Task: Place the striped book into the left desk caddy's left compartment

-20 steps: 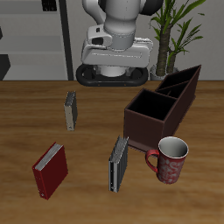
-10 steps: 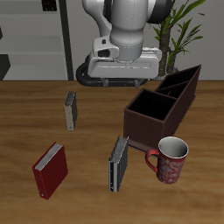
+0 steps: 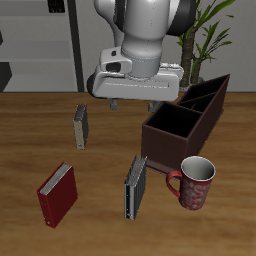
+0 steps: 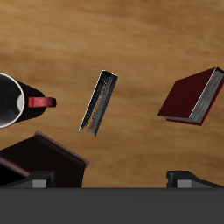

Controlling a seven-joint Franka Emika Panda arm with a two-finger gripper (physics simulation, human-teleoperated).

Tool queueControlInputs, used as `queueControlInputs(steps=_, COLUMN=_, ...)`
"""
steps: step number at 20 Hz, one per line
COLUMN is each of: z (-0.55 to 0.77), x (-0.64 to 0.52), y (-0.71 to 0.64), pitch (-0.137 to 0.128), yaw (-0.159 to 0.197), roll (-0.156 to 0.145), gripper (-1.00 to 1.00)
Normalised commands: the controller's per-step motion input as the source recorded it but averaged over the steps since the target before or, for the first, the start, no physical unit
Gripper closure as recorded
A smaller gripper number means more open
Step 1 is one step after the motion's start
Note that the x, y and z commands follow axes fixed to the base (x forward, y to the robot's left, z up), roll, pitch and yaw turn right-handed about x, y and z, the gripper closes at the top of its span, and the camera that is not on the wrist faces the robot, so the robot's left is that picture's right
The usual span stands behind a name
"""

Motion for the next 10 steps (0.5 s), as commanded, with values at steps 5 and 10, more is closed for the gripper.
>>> queueControlInputs(steps=5, z=-0.18, x=0.19, y=0.04, pitch=-0.046, yaw=-0.021, roll=0.006, gripper=-1.00)
queueControlInputs(steps=10, z=-0.28, x=0.17, y=0.18, pitch=-0.031, yaw=-0.045, roll=0.026, gripper=-1.00)
